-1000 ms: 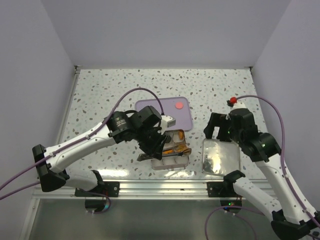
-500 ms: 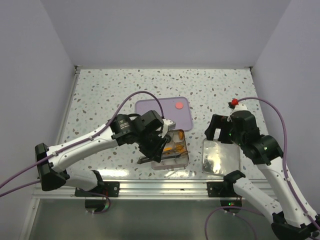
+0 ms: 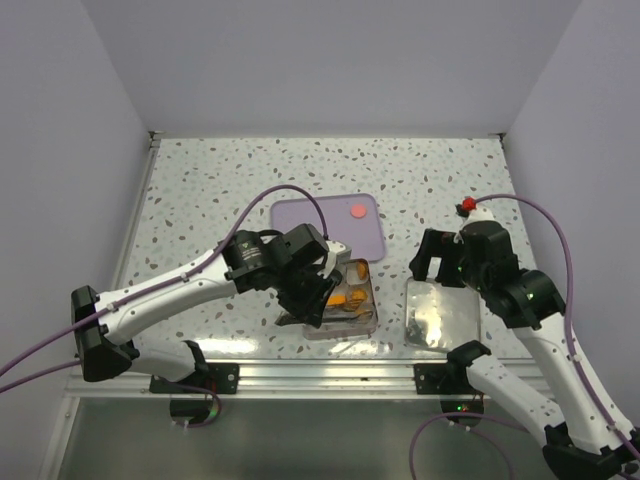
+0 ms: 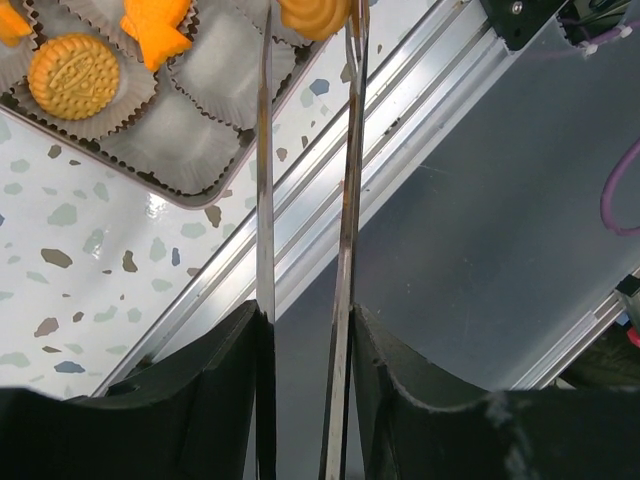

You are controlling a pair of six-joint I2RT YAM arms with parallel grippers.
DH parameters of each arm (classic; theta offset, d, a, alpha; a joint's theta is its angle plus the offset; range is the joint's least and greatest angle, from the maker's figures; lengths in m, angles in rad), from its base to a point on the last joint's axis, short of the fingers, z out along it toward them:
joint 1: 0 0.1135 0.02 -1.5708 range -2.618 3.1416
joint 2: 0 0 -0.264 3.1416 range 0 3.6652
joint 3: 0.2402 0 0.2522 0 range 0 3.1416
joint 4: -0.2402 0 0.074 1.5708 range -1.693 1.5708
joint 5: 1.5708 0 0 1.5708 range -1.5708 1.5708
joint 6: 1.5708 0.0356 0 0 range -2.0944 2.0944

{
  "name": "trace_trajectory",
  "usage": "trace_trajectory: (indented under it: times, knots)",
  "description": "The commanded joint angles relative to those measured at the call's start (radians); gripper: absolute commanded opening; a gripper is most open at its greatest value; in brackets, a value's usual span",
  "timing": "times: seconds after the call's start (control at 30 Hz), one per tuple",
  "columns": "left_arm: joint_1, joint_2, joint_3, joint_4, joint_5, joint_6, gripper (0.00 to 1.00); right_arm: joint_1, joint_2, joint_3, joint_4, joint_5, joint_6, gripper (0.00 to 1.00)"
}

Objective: Pack the cookies

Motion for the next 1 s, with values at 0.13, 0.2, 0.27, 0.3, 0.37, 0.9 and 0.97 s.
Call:
trace_trajectory:
  times: [0.13,0.2,0.27,0.3,0.37,0.9,0.97]
  knots:
    - [-0.007,0.02,0.033,0.037,-0.002,0.008,0.47,0.004,0.017,-0.005,0.023,0.025,-0.017,0.99]
    - [-0.007,0.027,0.05,0.032,-0.008,0.015,0.48,0.004,0.018,-0.005,0.026,0.028,-0.018,0.99]
    - [-0.007,0.038,0.067,0.023,-0.019,0.023,0.49,0.004,0.021,-0.007,0.031,0.028,-0.021,0.99]
    - [-0.007,0.043,0.089,0.02,-0.025,0.024,0.49,0.004,0.023,-0.008,0.032,0.028,-0.021,0.99]
    - [-0.007,0.055,0.123,0.011,-0.059,0.027,0.49,0.004,0.028,-0.01,0.039,0.03,-0.024,0.99]
    - [0.24,0.286,0.511,-0.097,-0.266,0.132,0.53,0.004,0.072,0.076,0.033,0.05,-0.032,0.99]
    - [0.265,0.334,0.525,-0.078,-0.284,0.141,0.53,0.004,0.072,0.084,0.025,0.048,-0.031,0.99]
